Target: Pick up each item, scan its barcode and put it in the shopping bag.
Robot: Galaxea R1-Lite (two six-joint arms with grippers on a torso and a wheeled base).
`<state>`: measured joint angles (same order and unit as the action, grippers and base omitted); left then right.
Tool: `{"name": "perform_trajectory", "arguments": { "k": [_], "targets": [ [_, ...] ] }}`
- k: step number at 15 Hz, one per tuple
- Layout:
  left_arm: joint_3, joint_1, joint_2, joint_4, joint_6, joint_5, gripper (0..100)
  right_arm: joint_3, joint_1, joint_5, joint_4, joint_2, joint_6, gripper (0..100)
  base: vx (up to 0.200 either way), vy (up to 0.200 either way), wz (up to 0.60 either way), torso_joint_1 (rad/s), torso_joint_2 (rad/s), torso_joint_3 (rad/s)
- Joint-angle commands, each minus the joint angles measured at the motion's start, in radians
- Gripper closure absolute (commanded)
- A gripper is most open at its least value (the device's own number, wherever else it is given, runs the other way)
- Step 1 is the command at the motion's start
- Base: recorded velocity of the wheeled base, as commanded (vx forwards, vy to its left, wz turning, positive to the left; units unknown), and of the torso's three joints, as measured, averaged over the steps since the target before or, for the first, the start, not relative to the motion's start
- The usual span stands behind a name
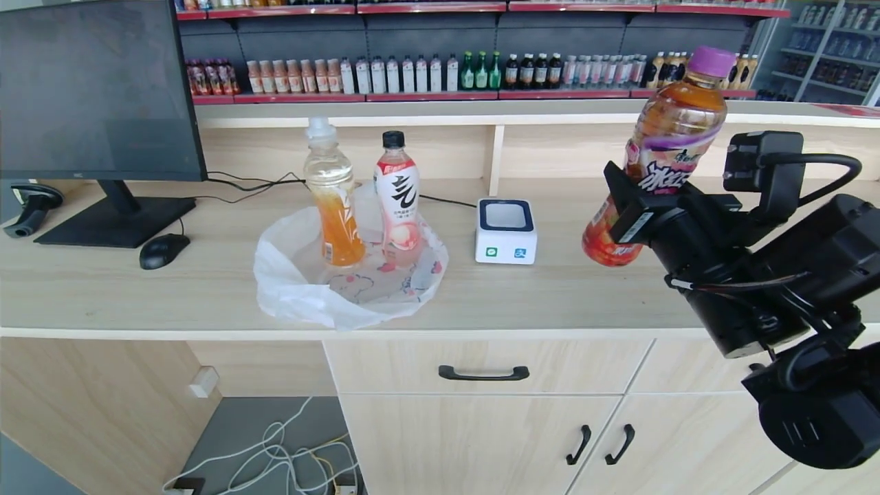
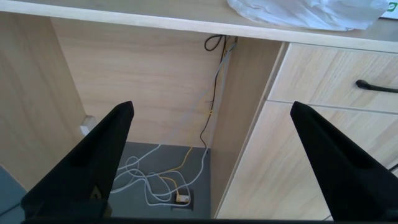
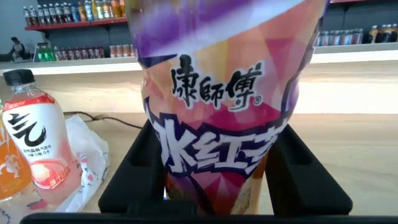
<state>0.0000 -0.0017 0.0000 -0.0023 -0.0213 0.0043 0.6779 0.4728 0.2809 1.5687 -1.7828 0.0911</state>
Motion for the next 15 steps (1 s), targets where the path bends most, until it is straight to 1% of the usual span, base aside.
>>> {"name": "perform_trajectory", "arguments": {
  "k": [1,2,3,10,15],
  "targets": [
    [0.0,0.0,0.002,-0.001,0.0,0.0,0,0.005,0.02,0.0,0.002,0.002,-0.019,100,0.0,0.2,0.0,-0.022,-0.01,0.012],
    [0.0,0.0,0.0,-0.001,-0.002,0.0,0,0.003,0.047,0.0,0.002,0.002,-0.031,100,0.0,0.2,0.0,0.012,0.0,0.007],
    [0.0,0.0,0.0,-0.001,-0.002,0.0,0,0.005,0.052,0.0,0.002,0.003,-0.031,100,0.0,0.2,0.0,0.032,0.01,-0.002],
    [0.0,0.0,0.0,-0.001,-0.002,0.0,0,0.006,0.055,0.0,0.002,-0.006,-0.033,100,0.0,0.2,0.0,0.0,0.0,0.003],
    [0.0,0.0,0.0,-0.001,0.0,0.0,0,0.009,0.086,0.0,0.002,-0.015,-0.031,100,0.0,0.0,0.0,0.0,0.0,0.0]
  ]
}}
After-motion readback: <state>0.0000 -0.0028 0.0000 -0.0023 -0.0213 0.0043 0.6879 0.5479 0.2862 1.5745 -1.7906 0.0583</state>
